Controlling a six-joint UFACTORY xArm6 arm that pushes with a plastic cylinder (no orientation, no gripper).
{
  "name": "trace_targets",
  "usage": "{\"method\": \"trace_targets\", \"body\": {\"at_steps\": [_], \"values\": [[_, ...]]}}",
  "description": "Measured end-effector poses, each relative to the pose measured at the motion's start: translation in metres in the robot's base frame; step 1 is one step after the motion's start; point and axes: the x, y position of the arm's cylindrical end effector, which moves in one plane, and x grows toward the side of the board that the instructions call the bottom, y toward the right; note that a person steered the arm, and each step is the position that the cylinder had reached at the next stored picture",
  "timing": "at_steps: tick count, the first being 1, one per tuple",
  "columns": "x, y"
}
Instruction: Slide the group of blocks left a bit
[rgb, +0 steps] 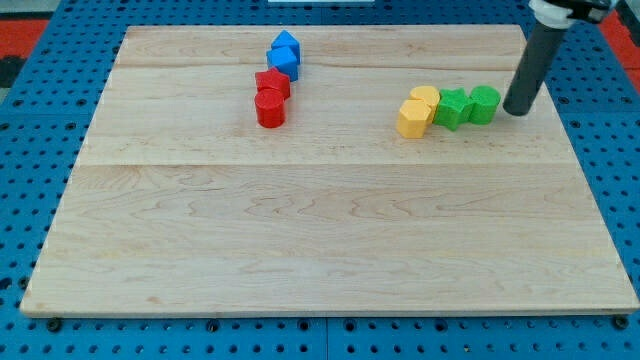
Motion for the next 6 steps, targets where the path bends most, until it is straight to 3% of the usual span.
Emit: {"method": "trace_targets", "body": {"at_steps": [1, 2, 4, 6], "values": [[0.036, -0.001], [0.043, -0.048], [0.011, -0.101], [0.011, -0.131]]}}
